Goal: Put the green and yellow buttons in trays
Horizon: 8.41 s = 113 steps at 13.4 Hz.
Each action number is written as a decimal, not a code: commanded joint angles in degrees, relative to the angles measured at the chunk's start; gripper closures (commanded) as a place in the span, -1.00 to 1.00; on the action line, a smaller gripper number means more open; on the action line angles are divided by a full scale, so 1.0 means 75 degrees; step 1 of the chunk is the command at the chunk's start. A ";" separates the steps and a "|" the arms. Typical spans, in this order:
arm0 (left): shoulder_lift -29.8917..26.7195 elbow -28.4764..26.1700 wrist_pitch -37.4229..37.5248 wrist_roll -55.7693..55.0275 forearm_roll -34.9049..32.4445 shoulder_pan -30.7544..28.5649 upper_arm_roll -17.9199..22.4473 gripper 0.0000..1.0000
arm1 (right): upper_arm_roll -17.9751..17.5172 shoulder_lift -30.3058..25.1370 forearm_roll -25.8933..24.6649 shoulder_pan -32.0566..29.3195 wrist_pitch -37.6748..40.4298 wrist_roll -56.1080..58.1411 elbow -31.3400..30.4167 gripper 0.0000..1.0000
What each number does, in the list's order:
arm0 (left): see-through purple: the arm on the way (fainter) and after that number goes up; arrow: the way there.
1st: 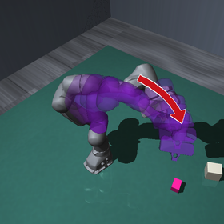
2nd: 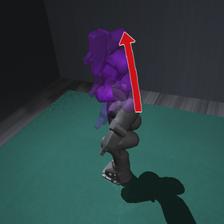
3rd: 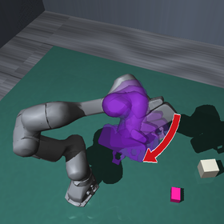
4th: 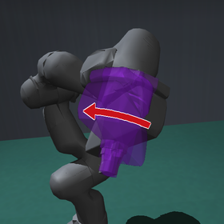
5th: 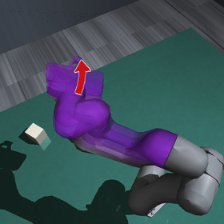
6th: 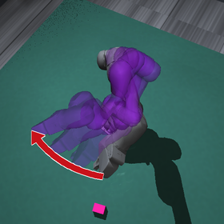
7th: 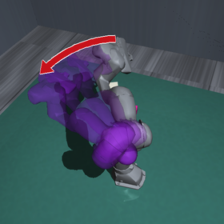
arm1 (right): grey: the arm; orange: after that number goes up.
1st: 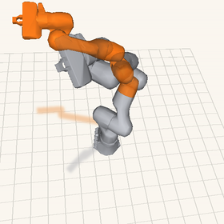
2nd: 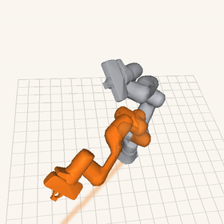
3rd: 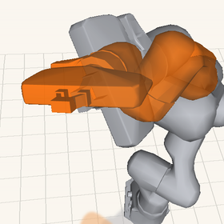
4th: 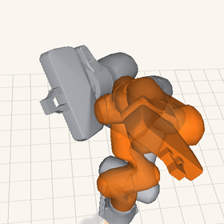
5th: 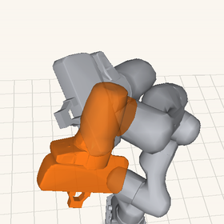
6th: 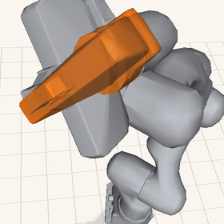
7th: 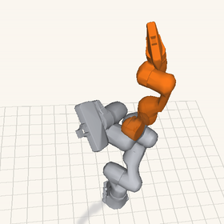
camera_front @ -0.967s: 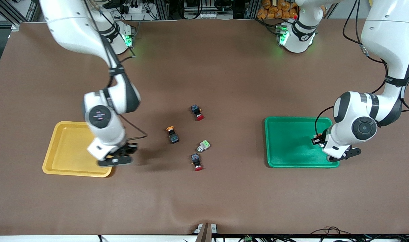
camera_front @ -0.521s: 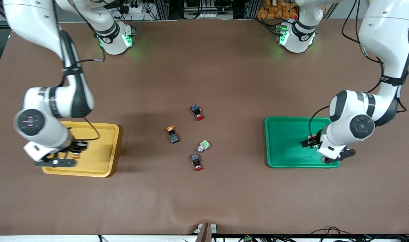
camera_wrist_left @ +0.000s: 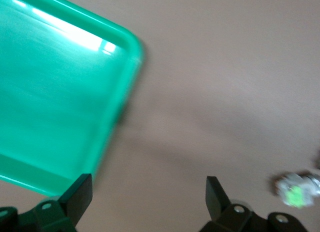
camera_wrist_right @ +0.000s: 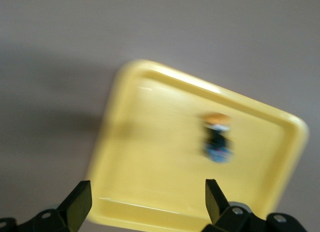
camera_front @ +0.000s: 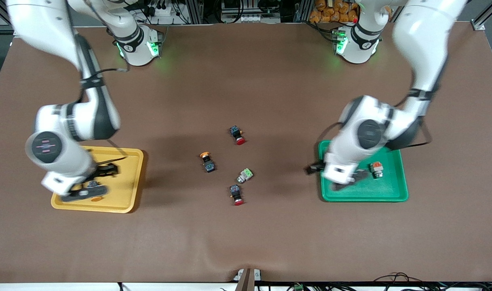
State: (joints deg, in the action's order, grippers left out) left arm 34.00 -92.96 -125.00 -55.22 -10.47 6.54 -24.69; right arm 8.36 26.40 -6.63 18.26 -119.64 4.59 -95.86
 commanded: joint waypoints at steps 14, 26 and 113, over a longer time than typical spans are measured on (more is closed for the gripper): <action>0.2462 0.1661 -0.2820 0.3480 -0.0890 0.1601 0.0210 -1.00 | -0.0633 0.1437 0.3228 0.2217 -0.3138 -0.0062 -0.0543 -1.00; 0.3025 0.2129 -0.3888 0.4222 -0.0866 0.2667 0.0902 -1.00 | -0.2333 0.1355 0.3252 0.0611 -0.5587 0.1544 -0.2137 0.85; -0.5237 0.0243 0.5370 0.6589 0.1383 -0.1292 0.2577 -1.00 | -0.0599 -0.3532 0.1318 -0.2974 0.4538 -0.0812 0.0887 -1.00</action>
State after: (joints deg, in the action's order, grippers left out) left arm -5.49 -91.89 -85.67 -7.64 -0.82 -1.24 -5.23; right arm 4.38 -0.66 3.21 -3.38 -85.79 -0.67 -90.50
